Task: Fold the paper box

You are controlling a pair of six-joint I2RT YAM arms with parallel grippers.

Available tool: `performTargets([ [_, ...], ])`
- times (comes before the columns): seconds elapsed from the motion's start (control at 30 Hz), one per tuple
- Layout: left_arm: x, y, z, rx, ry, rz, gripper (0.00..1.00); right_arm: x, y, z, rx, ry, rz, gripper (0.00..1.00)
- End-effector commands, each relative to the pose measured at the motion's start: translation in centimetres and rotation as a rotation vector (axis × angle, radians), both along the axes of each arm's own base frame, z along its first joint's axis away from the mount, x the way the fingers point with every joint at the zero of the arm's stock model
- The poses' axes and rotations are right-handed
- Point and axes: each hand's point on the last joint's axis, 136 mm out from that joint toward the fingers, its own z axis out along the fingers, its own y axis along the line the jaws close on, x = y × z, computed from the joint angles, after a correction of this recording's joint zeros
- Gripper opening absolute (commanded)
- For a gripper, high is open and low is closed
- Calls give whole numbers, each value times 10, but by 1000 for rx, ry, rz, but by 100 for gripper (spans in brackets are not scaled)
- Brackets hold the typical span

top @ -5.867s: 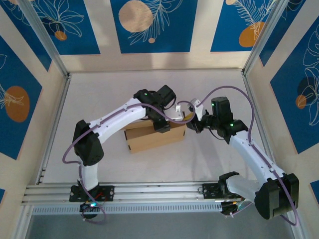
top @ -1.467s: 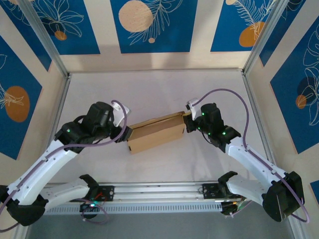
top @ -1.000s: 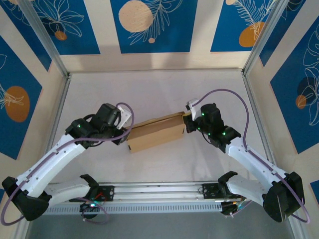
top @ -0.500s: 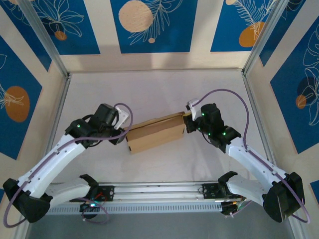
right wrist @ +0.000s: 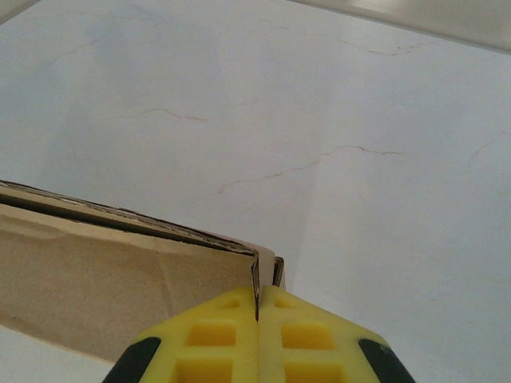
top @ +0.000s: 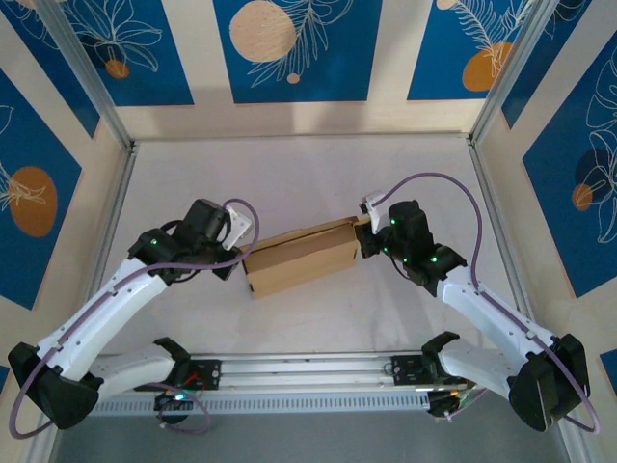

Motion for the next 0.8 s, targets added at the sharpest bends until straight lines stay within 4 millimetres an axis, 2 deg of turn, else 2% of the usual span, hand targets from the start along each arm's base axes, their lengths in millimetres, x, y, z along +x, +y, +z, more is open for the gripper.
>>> performTargets([
  [0.0, 1, -11, 2, -72, 30, 7, 6, -23, -8, -43, -75, 152, 2, 0],
  [0.1, 3, -15, 0, -115, 60, 62, 0, -23, -8, -45, -78, 166, -20, 0],
  [0.23, 4, -19, -5, -169, 96, 138, 0, -24, -10, -47, -66, 182, -54, 0],
  [0.5, 15, -9, 2, -237, 85, 333, 0, -30, -8, -56, -90, 196, -56, 0],
  [0.63, 17, -7, -4, -267, 136, 452, 1, -30, -8, -55, -91, 197, -76, 0],
  [0.77, 21, 3, -13, -250, 158, 588, 0, -31, -8, -57, -83, 204, -93, 0],
])
